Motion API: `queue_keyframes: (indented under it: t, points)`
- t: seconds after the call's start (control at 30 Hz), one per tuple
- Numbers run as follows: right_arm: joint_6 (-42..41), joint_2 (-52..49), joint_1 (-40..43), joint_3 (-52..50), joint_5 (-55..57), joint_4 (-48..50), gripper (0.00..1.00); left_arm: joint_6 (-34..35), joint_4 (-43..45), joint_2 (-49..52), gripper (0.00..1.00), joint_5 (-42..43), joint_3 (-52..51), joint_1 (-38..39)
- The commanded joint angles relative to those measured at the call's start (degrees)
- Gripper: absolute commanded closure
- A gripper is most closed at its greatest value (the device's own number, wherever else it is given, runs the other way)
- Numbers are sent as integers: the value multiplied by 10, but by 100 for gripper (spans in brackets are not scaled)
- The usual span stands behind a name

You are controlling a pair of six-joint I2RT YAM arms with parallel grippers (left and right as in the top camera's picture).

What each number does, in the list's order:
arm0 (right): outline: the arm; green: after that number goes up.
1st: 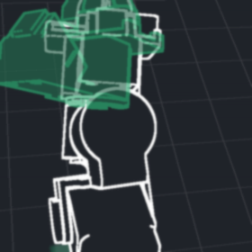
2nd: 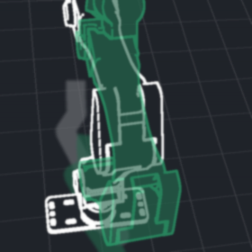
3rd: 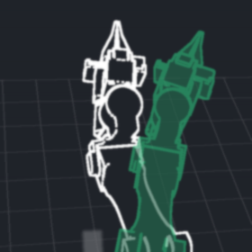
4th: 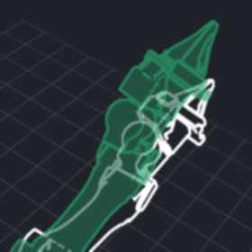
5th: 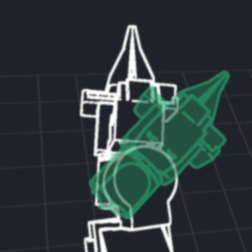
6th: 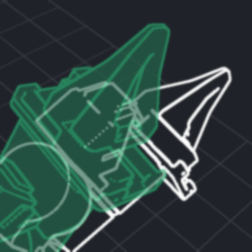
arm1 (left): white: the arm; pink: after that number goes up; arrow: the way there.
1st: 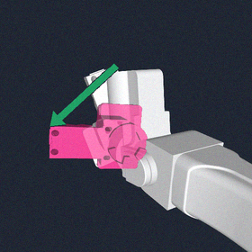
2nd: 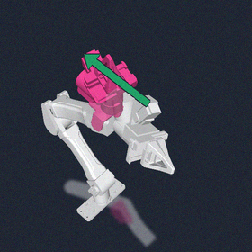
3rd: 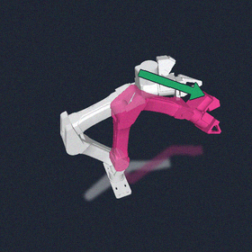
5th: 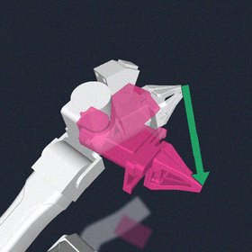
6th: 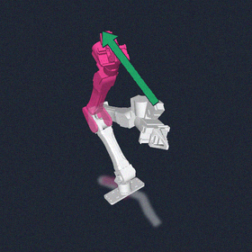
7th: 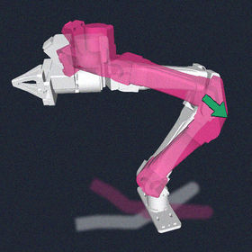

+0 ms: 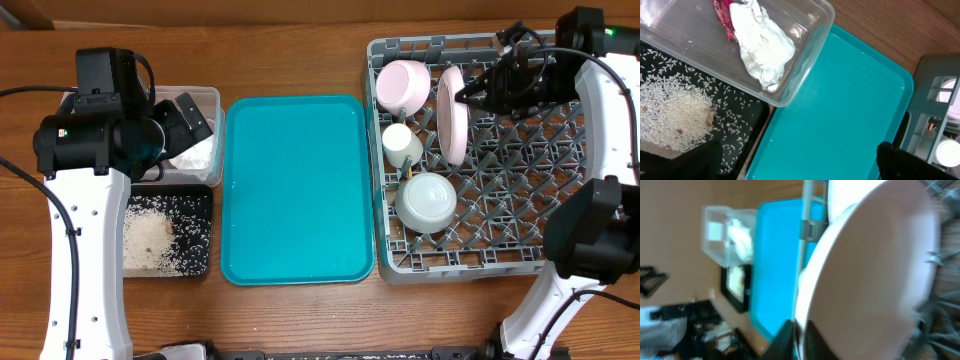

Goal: Sort waste into correct bins and load items into the dishwasher
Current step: 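Carry the plate right and stand it upright in the rack, then open the right gripper and raise it away from the plate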

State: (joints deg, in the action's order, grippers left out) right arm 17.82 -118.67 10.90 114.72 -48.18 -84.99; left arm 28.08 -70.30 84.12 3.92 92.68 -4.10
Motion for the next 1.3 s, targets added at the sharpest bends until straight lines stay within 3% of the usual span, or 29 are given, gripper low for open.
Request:
queue_keyframes:
  t: [0.0, 0.07, 0.13, 0.17, 0.53, 0.7, 1.27]
  points:
    - [6, 3, 5, -2, 63, 4, 77, -11, 0, -5, 0, 1, 11, 5]
    - [6, 3, 5, -2, 72, 6, 63, -11, 1, -5, 0, 1, 11, 5]
    - [-9, 3, 5, -2, 72, 9, 27, -11, 0, -5, 0, 1, 11, 5]
    - [-22, 3, 6, 3, 72, 9, 0, -11, 0, -5, 0, 1, 11, 5]
    - [-76, 47, 0, 204, 101, -28, 0, -11, 0, -5, 0, 1, 11, 5]
    - [-78, 83, -19, 208, 210, -76, 0, -11, 0, -5, 0, 1, 11, 5]
    - [-78, 83, -18, 206, 212, -82, 0, -11, 0, -5, 0, 1, 11, 5]
